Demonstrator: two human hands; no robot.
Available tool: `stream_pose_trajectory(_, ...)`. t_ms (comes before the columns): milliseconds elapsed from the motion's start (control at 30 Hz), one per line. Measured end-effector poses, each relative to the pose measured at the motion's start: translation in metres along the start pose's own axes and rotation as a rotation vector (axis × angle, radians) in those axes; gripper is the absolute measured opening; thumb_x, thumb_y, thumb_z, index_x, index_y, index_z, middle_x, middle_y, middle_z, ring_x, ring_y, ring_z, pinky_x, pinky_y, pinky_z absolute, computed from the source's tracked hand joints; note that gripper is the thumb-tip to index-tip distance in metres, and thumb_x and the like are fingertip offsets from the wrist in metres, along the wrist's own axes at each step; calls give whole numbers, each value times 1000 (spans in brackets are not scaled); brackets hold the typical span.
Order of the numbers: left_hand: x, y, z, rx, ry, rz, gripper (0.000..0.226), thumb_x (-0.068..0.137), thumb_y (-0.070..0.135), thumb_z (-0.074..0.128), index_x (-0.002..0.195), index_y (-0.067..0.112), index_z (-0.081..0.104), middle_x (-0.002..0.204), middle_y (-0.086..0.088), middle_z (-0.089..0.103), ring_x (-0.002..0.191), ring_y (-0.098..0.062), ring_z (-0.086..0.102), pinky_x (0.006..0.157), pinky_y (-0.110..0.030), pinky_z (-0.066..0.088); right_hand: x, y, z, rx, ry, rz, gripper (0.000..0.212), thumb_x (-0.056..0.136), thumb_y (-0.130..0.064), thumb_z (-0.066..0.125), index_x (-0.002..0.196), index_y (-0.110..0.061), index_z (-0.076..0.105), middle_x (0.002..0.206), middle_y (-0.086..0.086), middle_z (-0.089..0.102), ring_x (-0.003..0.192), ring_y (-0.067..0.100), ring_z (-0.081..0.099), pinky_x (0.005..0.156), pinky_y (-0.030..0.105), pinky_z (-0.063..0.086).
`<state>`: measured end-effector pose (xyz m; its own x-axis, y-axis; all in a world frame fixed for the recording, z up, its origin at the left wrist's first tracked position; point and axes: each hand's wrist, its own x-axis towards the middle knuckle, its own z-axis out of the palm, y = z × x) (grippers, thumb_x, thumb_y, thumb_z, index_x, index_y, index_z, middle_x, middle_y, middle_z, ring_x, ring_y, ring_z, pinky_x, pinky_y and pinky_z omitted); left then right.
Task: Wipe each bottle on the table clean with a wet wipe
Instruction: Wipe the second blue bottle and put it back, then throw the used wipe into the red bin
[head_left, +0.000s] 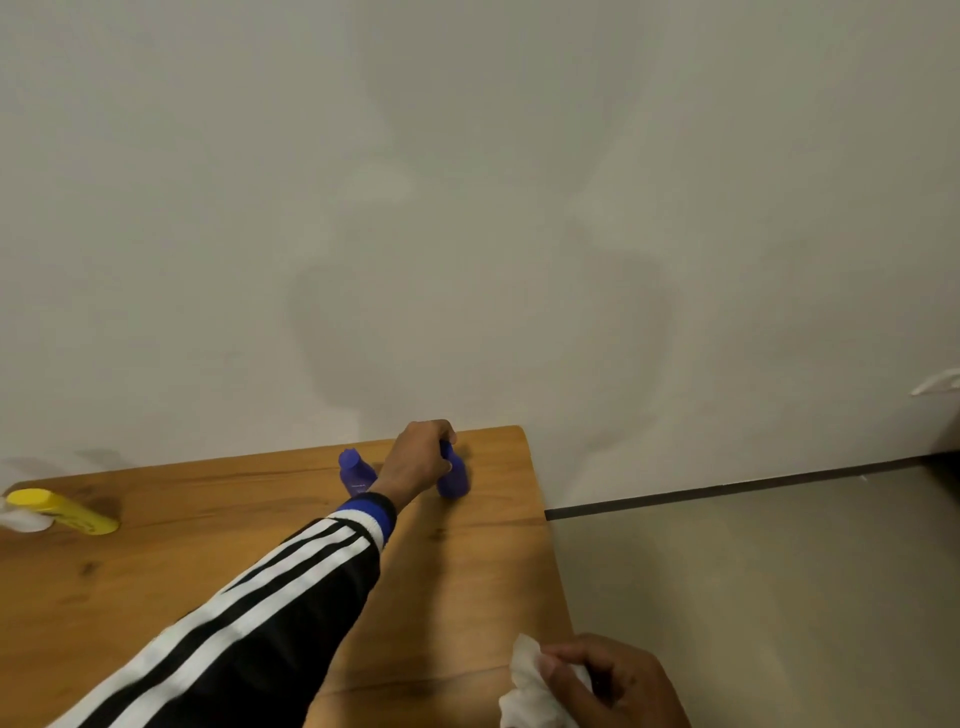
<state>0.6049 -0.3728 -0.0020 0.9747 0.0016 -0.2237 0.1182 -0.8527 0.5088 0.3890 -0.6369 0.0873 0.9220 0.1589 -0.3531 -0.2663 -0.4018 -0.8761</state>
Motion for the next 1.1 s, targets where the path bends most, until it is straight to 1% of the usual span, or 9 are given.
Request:
stream_pose_trajectory(133, 3, -3, 7, 16, 8, 1, 31, 80, 0, 70, 105, 17, 63, 103, 0, 64, 91, -18, 60, 75, -26, 49, 5, -1, -3, 18, -4, -2, 16, 81, -18, 79, 72, -32, 80, 72, -10, 76, 72, 4, 72, 65, 13, 51)
stream_pose_trajectory(633, 5, -7, 17, 81, 5, -19, 64, 79, 13, 79, 136, 19, 49, 127, -5, 61, 111, -21, 58, 91, -31, 50, -2, -6, -3, 30, 17, 5, 20, 81, -17, 79, 69, -34, 78, 66, -6, 73, 68, 16, 71, 60, 15, 48)
stream_pose_trajectory(700, -3, -2, 15, 86, 81, -30, 73, 81, 21, 78, 143, 17, 41, 130, -7, 58, 118, -25, 54, 97, -35, 48, -4, -9, -3, 19, 25, 11, 16, 81, -22, 79, 70, -33, 79, 67, -2, 73, 69, 19, 70, 61, 17, 48)
stream_pose_trajectory(767, -23, 7, 16, 80, 267, -7, 69, 84, 30, 74, 143, 16, 42, 124, -7, 55, 115, -26, 51, 96, -38, 48, -5, -11, -2, 11, 23, 14, 13, 81, -25, 78, 71, -34, 78, 68, -1, 72, 67, 12, 69, 62, 16, 47)
stream_pose_trajectory(867, -90, 38, 24, -325, 403, 80, 33, 87, 40, 69, 117, 27, 61, 100, 2, 60, 92, -16, 54, 81, -31, 48, -6, -11, 2, -6, 49, 17, 15, 82, -30, 77, 70, -39, 76, 69, -3, 71, 63, 4, 65, 61, 14, 46)
stream_pose_trajectory(900, -118, 49, 29, -529, 319, 74, 26, 86, 48, 66, 106, 31, 66, 92, 3, 63, 85, -14, 57, 75, -26, 47, -6, -10, 3, -11, 57, 16, 16, 83, -30, 76, 70, -40, 75, 69, -3, 71, 62, 3, 64, 61, 14, 46)
stream_pose_trajectory(967, -174, 69, 34, -875, 8, -3, 41, 79, 65, 63, 98, 29, 73, 88, 1, 72, 76, -10, 62, 69, -21, 49, -8, -10, 8, -12, 73, 27, 18, 86, -30, 73, 70, -39, 71, 65, -8, 68, 59, 0, 60, 59, 14, 45)
stream_pose_trajectory(1033, -213, 74, 34, -1043, -265, -16, 50, 79, 61, 68, 101, 17, 75, 93, -3, 76, 84, -13, 67, 76, -23, 51, -11, -13, 14, 20, 121, 37, 19, 90, -26, 68, 72, -29, 69, 59, -10, 65, 54, 1, 57, 56, 15, 44)
stream_pose_trajectory(1100, -234, 72, 26, -1082, -343, 39, 54, 77, 51, 77, 109, 8, 71, 104, -12, 76, 94, -16, 69, 84, -24, 51, -12, -20, 22, 42, 134, 49, 20, 93, -26, 64, 74, -27, 69, 66, -6, 71, 58, 4, 63, 58, 18, 48)
